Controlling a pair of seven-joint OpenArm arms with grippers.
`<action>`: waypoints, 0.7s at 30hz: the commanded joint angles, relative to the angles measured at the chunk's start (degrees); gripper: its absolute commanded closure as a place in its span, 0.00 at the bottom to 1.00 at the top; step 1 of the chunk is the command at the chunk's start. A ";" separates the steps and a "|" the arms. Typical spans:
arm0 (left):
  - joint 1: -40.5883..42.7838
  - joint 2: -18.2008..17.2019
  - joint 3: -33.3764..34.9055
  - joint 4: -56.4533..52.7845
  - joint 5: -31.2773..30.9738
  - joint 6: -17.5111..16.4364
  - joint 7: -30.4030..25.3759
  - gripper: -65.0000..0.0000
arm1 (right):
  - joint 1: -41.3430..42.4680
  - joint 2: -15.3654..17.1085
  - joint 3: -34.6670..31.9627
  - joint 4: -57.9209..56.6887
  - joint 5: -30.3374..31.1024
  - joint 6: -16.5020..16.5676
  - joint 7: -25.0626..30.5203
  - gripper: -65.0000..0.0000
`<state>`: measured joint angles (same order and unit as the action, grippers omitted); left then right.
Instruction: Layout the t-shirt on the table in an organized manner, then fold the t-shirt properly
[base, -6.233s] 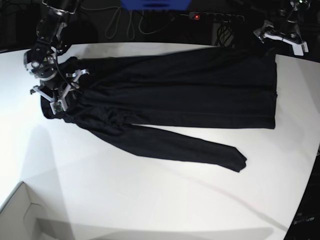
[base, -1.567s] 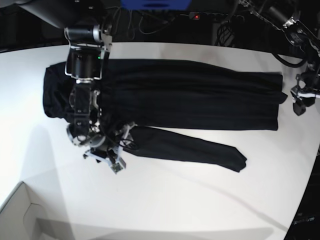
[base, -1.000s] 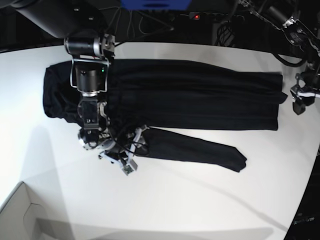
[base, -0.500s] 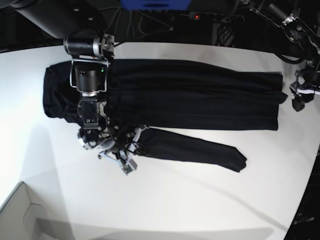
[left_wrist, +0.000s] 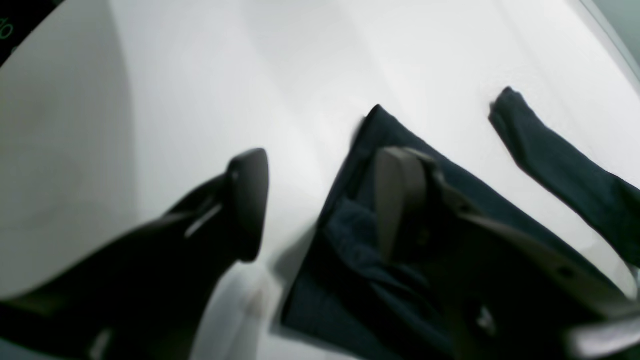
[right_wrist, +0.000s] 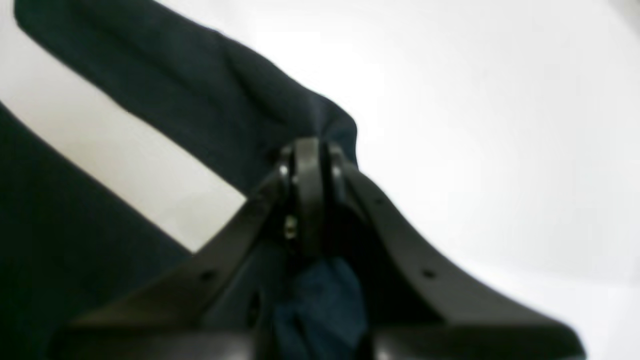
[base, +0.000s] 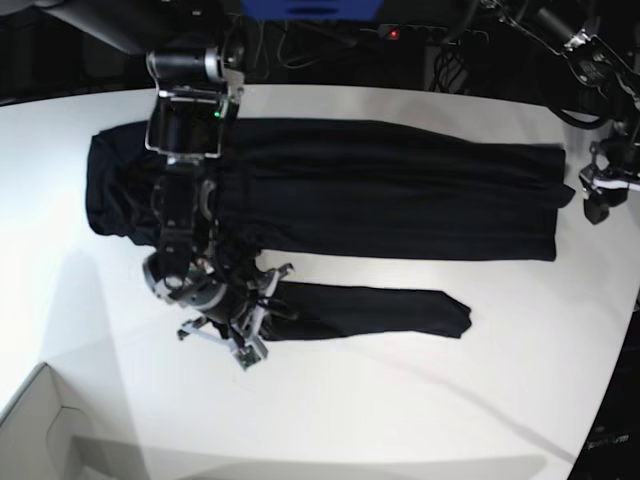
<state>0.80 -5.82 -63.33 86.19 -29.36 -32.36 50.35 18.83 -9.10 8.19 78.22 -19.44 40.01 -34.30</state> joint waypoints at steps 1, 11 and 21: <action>-0.58 -0.90 -0.10 0.88 -1.01 -0.48 -1.34 0.49 | -0.15 0.10 -0.76 3.59 0.50 -0.01 -0.20 1.00; -1.63 -0.99 -0.10 0.88 -1.01 -0.48 -1.34 0.49 | -17.20 0.10 -13.33 28.03 0.50 -0.01 -6.18 1.00; -4.18 -0.90 1.40 0.88 -1.18 -0.48 -1.34 0.49 | -26.08 0.10 -22.30 33.74 0.50 -0.01 -7.76 1.00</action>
<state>-2.74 -5.91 -62.08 86.19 -29.34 -32.36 50.13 -7.88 -8.56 -13.91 110.96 -19.55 40.25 -43.44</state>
